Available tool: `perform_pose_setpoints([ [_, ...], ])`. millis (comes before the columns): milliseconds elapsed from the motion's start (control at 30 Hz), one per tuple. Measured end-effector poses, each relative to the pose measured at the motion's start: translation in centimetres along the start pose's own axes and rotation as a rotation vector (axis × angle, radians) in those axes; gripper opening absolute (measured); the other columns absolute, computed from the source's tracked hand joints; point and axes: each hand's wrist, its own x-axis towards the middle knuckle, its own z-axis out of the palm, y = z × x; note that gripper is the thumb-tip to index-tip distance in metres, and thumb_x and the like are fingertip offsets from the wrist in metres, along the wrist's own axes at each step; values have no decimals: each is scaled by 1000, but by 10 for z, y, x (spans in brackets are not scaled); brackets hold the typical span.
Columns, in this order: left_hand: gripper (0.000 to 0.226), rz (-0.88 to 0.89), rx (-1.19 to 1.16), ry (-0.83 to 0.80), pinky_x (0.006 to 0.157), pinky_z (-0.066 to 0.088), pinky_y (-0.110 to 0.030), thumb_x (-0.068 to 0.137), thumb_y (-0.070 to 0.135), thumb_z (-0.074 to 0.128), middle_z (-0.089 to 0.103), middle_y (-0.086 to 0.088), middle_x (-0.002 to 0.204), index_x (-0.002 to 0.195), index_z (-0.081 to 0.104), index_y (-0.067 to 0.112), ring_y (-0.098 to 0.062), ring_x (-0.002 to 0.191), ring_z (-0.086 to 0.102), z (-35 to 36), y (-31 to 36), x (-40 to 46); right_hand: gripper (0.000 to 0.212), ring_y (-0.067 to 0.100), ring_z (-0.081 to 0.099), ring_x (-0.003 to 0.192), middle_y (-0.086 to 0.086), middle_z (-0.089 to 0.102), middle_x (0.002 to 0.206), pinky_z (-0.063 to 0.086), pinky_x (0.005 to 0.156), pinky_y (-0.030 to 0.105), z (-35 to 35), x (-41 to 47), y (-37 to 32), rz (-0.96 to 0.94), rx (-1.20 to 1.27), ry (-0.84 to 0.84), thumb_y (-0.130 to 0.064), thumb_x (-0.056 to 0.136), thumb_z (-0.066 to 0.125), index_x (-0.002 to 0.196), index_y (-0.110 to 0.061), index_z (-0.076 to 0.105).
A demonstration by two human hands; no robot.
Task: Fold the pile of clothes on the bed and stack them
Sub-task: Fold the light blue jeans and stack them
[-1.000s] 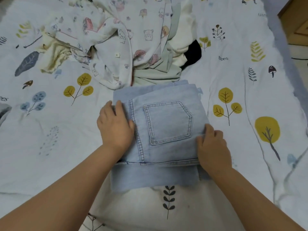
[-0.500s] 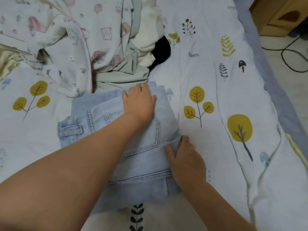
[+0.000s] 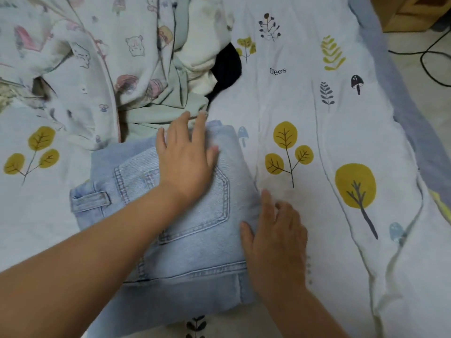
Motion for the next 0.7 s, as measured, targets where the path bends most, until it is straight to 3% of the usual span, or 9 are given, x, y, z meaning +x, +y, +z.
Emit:
perform_pose_setpoints([
  [100, 64, 133, 126, -197, 109, 14, -56, 91, 49, 26, 33, -19, 148, 142, 38, 12, -39, 135, 33, -2, -28, -56, 73, 40, 50, 121, 24, 49, 135, 43, 93, 56, 5, -3, -11, -209, -8, -79, -40, 68, 74, 134, -17, 51],
  [167, 73, 122, 200, -359, 107, 20, -60, 92, 58, 5, 30, -14, 150, 143, 35, 15, -38, 136, 32, -4, -54, -82, 73, 36, 10, 143, 16, 2, 155, 19, 109, 58, 14, -2, -11, -334, -83, -246, -48, 87, 53, 147, -29, 18],
  [200, 79, 92, 212, -394, 108, 19, -59, 89, 61, -5, 27, -12, 151, 144, 32, 17, -36, 138, 29, -5, -66, -88, 70, 32, -16, 142, 10, -25, 150, 6, 112, 56, 18, 1, -9, -354, -85, -315, -50, 94, 38, 147, -32, -4],
  [267, 82, 13, 214, -386, 110, 12, -58, 85, 65, -5, 22, -6, 154, 146, 26, 19, -31, 141, 24, -9, -82, -94, 64, 24, -34, 136, 3, -39, 145, -2, 114, 51, 18, 5, -5, -351, -87, -395, -50, 97, 23, 145, -35, -17],
  [333, 74, -105, 187, -310, 109, 12, -58, 86, 58, 17, 27, -13, 153, 144, 32, 15, -33, 140, 26, -16, -88, -100, 59, 25, -6, 145, 7, -9, 158, 15, 114, 45, 10, 8, -5, -339, -53, -355, -45, 97, 27, 150, -29, 6],
  [433, 67, -392, 103, -115, 103, 23, -59, 87, 40, 56, 32, -26, 144, 141, 35, 6, -43, 131, 31, -26, -96, -115, 51, 28, 38, 121, 11, 36, 138, 40, 96, 38, -7, 15, -8, -203, 116, -218, -37, 95, 40, 141, -18, 29],
  [533, 76, -795, -120, -132, 94, 36, -55, 81, 33, 67, 37, -29, 131, 140, 29, 4, -46, 117, 41, -35, -105, -125, 59, 30, 47, 111, 12, 42, 127, 43, 92, 42, -11, 26, -12, -5, 237, -321, -41, 93, 47, 140, -16, 25],
  [600, 66, -1007, -328, -151, 92, 39, -47, 81, 36, 67, 45, -28, 124, 128, 38, -2, -44, 112, 47, -36, -110, -126, 68, 34, 49, 112, 14, 42, 127, 41, 92, 41, -9, 32, -17, 84, 280, -389, -47, 89, 53, 141, -15, 23],
  [700, 46, -1052, -541, -203, 81, 43, -35, 80, 36, 69, 62, -23, 110, 103, 56, -2, -34, 101, 58, -36, -114, -126, 72, 34, 52, 108, 15, 49, 119, 42, 87, 38, -7, 35, -24, 149, 335, -432, -50, 82, 63, 133, -13, 28],
])
